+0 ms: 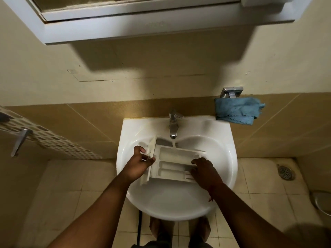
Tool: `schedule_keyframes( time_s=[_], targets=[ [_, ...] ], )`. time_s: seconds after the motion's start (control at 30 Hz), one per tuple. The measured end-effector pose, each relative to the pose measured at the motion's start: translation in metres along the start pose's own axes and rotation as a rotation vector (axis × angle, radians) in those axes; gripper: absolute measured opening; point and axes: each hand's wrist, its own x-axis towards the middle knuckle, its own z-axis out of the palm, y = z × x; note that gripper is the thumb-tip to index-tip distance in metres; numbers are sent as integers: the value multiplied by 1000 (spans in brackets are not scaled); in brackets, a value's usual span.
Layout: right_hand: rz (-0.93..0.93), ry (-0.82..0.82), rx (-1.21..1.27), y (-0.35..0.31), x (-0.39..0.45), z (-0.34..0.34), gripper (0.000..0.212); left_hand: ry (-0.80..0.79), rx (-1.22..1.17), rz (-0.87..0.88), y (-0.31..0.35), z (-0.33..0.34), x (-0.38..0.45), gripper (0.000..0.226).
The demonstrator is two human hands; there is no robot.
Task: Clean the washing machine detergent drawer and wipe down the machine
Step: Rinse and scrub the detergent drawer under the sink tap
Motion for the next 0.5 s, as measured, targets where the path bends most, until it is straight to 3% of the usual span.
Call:
schedule_keyframes(
  time_s=[0.23, 0.5],
  targets=[
    [115, 157, 271, -19, -26, 13, 32, 184, 150, 166, 15, -15, -18, 45],
    [263, -140, 651, -66, -25, 26, 14, 327, 110, 261, 22, -19, -54, 48]
  ],
)
